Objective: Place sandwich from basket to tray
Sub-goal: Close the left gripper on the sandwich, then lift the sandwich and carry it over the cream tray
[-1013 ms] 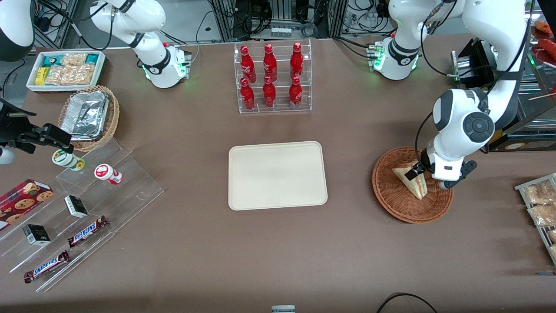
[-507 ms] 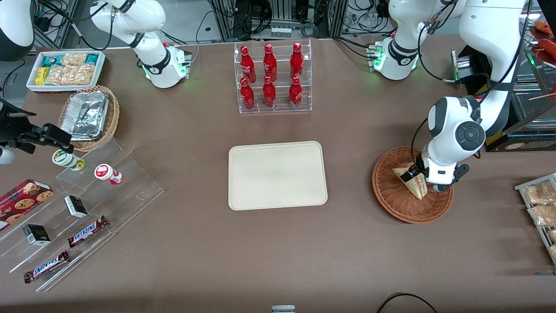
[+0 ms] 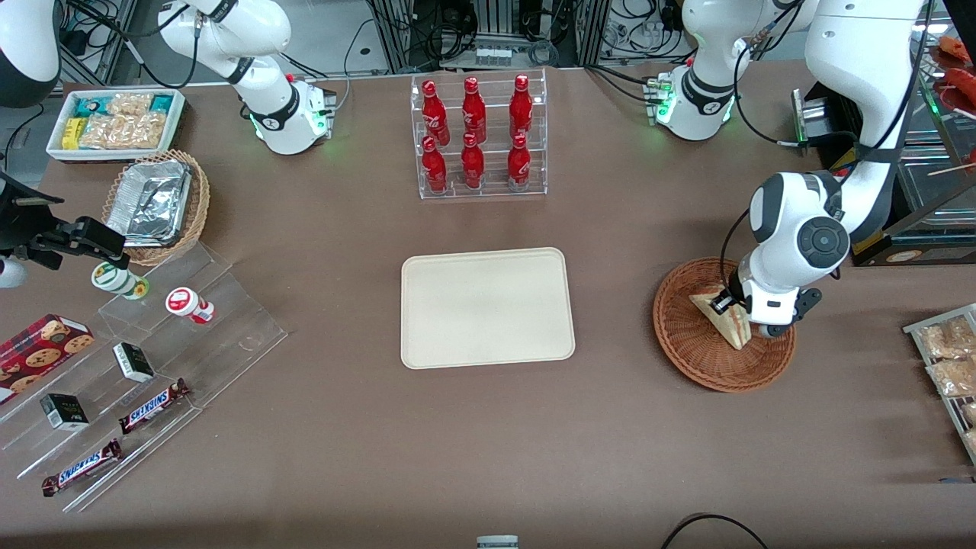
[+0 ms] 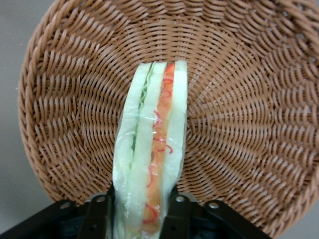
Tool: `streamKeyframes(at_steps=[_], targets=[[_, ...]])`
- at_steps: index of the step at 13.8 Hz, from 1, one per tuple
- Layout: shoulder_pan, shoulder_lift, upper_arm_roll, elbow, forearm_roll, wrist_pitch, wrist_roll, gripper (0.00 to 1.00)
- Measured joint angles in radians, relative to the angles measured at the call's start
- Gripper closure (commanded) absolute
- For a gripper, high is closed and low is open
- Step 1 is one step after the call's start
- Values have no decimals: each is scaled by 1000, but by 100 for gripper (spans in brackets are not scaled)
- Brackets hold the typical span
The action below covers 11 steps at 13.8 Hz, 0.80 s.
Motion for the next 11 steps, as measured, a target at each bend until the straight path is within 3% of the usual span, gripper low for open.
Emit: streamKeyframes(at_steps=[7, 11], targets=[[-18, -11, -62, 196, 5, -236, 85, 100], [-26, -8, -183, 200, 5, -240, 118, 100]])
